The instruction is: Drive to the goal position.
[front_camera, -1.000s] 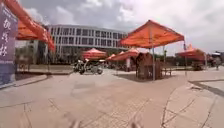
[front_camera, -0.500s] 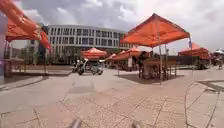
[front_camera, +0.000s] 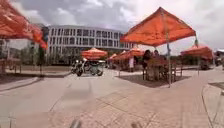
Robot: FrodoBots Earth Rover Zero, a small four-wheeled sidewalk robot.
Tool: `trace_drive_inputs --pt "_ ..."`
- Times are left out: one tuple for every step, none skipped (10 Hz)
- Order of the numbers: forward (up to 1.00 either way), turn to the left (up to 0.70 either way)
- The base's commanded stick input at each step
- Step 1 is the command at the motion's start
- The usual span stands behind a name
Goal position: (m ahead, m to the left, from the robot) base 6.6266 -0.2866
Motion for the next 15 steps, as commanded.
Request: trace_drive_inputs --pt "0.85 -0.01" --pt "0.85 -0.01" --pt "0.85 -0.01" --pt "0.85 -0.01" --pt "0.85 0.02" --pt "0.85 0.06" --pt "0.85 0.16" --pt "0.85 0.11" --pt "0.85 -0.01" --pt "0.85 -0.01" --pt "0.85 -0.01" --pt "0.85 -0.01" --pt "0.85 -0.01" --pt "0.85 -0.01" --pt "0.85 -0.01"
